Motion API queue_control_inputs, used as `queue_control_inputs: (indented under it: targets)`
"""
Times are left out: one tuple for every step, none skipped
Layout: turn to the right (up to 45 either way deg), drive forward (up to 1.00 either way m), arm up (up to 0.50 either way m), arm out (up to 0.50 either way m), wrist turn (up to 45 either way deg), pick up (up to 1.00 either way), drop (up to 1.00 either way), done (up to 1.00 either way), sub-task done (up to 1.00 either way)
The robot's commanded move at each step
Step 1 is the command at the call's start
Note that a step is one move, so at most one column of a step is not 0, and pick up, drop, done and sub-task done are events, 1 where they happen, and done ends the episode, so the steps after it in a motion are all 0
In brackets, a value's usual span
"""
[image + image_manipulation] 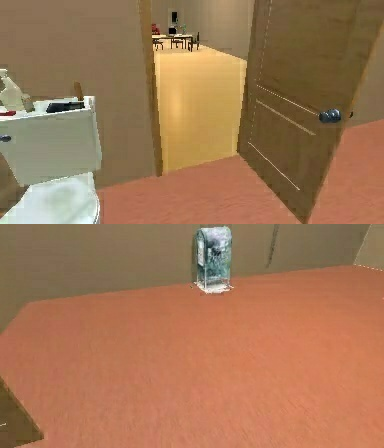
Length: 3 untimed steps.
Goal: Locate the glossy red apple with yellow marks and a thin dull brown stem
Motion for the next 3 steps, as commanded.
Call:
queue_control_inputs:
  targets:
    - [0.0,0.60,0.00,0.00,0.0,0.00,0.00,0.00,0.00]
    - [18.0,0.00,0.00,0.00,0.0,0.00,0.00,0.00,0.00]
    - [0.0,1.00,0.00,0.00,0.0,0.00,0.00,0.00,0.00]
